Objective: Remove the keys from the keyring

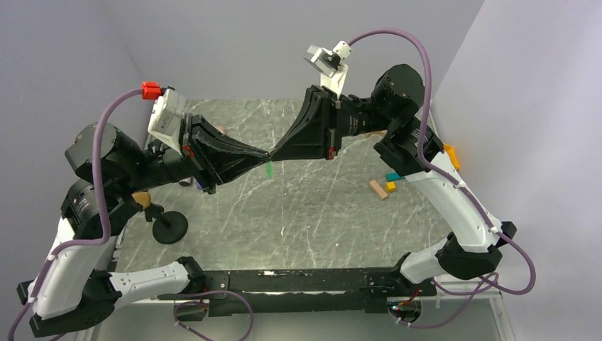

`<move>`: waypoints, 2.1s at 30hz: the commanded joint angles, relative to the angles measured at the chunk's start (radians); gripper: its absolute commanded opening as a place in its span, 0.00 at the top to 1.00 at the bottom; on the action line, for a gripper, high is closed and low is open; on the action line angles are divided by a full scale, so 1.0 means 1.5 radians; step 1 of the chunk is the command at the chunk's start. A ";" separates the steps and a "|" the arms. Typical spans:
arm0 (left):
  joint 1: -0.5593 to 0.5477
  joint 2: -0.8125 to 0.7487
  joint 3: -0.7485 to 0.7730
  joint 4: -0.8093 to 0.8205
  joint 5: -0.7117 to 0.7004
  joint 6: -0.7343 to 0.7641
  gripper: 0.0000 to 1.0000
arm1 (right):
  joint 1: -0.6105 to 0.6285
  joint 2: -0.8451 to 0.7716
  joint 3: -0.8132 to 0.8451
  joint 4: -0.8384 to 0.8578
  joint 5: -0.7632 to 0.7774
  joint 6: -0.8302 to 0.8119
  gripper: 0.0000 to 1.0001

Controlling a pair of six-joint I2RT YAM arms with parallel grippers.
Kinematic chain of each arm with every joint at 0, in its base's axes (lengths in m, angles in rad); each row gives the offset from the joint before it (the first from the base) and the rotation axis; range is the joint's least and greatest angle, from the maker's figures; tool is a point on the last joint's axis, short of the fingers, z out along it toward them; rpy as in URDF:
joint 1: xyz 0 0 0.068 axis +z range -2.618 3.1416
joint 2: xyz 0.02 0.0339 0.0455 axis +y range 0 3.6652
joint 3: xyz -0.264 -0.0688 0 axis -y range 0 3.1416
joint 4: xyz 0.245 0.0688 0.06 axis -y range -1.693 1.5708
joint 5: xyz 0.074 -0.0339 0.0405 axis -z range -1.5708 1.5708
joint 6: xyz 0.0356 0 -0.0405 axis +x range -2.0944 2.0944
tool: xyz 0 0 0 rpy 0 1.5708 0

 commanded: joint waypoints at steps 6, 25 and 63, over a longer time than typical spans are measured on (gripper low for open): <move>-0.002 0.034 0.042 -0.200 -0.002 0.056 1.00 | 0.012 -0.013 0.033 -0.238 0.068 -0.149 1.00; -0.003 0.096 0.013 -0.325 0.046 0.145 1.00 | 0.031 -0.051 -0.107 -0.342 0.147 -0.207 1.00; -0.059 0.061 0.009 -0.300 -0.072 0.035 1.00 | 0.051 -0.166 -0.298 -0.154 0.178 -0.039 0.77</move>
